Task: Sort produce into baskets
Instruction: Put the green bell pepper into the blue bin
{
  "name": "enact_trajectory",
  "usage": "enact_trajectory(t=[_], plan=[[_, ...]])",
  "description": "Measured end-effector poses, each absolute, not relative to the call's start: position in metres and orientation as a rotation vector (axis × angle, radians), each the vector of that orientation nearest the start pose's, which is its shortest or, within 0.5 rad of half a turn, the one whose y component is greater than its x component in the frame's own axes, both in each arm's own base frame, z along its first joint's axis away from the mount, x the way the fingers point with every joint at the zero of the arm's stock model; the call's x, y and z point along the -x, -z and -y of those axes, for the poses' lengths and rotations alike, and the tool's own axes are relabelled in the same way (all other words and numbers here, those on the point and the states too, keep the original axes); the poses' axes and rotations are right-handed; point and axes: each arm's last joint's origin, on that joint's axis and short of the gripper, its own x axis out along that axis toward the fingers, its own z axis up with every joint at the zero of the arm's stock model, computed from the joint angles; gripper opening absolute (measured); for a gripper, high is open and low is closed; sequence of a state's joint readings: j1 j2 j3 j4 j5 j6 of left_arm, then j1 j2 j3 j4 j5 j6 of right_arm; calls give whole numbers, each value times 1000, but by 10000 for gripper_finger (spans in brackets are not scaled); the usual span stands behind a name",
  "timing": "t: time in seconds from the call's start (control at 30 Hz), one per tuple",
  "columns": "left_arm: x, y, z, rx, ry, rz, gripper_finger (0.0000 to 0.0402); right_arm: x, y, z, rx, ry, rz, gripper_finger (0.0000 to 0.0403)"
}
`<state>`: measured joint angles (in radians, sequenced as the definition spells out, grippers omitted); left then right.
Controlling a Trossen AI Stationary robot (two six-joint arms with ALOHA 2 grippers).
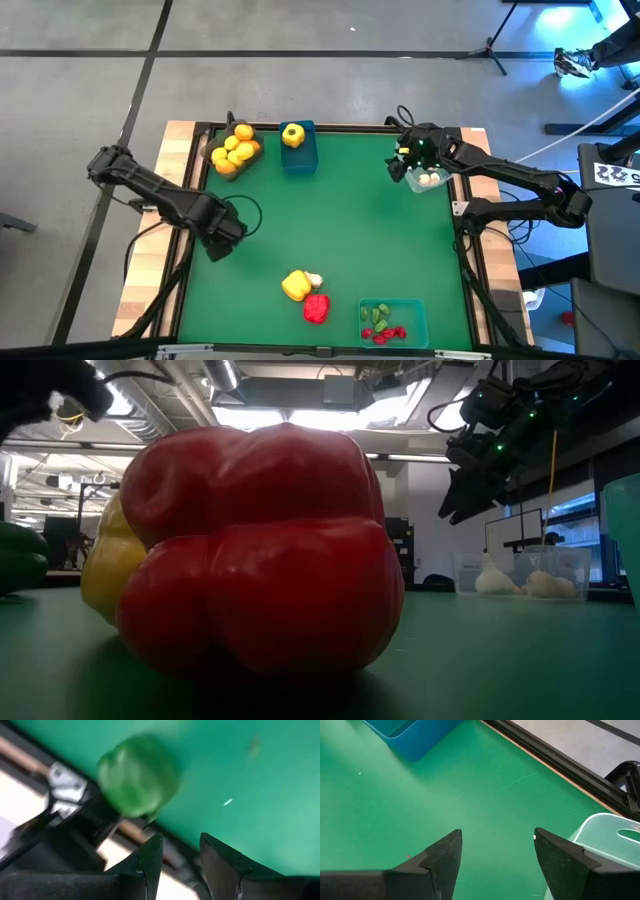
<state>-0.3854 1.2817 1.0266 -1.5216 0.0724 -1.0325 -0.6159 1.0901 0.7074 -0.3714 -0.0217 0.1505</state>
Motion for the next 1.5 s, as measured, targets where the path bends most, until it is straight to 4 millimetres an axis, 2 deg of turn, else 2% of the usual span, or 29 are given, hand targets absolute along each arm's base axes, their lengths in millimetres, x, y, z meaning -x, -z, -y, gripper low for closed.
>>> enact_trajectory(t=[0.07,0.2,0.4,0.87,1.2,1.5], plan=[[-158,-257,70,451,-609,-1762,125,-178,-235,125,-384,612,-688,244],[-154,-246,73,563,-622,-1841,125,-178,-235,125,-390,606,-688,244],[-154,-226,76,666,-667,-1831,125,-178,-235,125,-394,608,-687,244],[-141,-191,68,582,-754,-1839,125,-178,-235,125,-396,608,-686,244],[-146,-181,68,561,-869,-1795,125,-178,-235,125,-395,608,-685,244],[-156,-160,72,472,-941,-1882,125,-178,-235,125,-398,601,-685,244]])
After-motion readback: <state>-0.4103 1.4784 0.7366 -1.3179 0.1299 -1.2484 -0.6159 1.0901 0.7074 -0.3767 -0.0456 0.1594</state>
